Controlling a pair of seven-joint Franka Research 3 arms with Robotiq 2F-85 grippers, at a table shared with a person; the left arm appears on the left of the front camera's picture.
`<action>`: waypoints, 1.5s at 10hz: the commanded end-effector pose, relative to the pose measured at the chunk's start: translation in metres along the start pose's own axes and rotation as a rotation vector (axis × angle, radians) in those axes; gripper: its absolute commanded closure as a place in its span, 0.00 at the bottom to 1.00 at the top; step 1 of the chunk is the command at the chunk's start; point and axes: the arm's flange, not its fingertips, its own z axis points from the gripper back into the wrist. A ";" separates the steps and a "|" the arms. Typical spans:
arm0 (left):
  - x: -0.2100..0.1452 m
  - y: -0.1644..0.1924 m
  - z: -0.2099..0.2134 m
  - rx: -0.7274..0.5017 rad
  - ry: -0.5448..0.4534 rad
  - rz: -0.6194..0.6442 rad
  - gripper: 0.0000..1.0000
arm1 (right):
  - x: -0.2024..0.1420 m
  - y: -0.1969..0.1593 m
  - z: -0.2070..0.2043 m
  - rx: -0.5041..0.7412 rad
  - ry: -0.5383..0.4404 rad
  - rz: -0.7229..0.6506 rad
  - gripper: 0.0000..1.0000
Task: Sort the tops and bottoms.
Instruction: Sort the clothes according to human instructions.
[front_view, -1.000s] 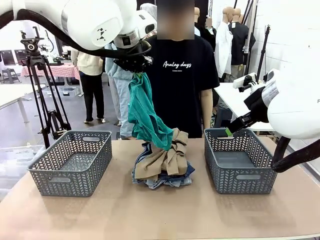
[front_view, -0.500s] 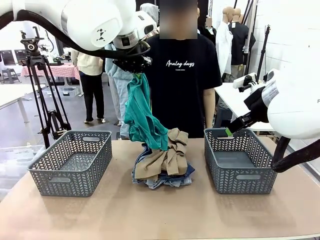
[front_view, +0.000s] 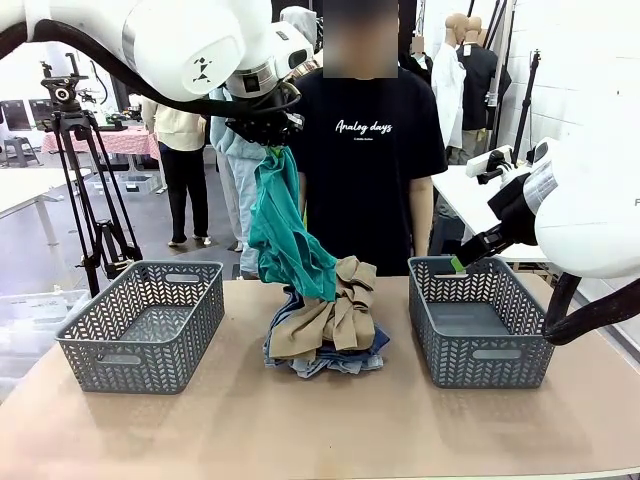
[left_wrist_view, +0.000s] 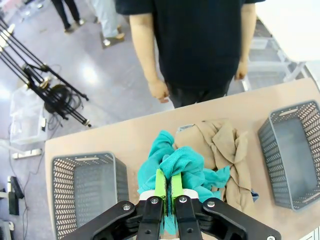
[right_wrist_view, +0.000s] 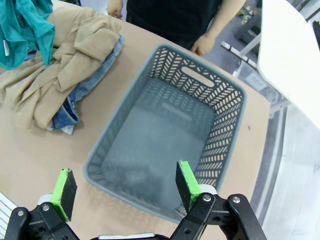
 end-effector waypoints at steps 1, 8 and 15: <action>0.001 0.004 0.002 0.005 -0.001 0.004 1.00 | 0.000 0.000 -0.003 0.010 -0.001 -0.002 0.00; 0.001 0.004 0.002 0.005 -0.001 0.004 1.00 | 0.000 0.000 -0.003 0.010 -0.001 -0.002 0.00; 0.001 0.004 0.002 0.005 -0.001 0.004 1.00 | 0.000 0.000 -0.003 0.010 -0.001 -0.002 0.00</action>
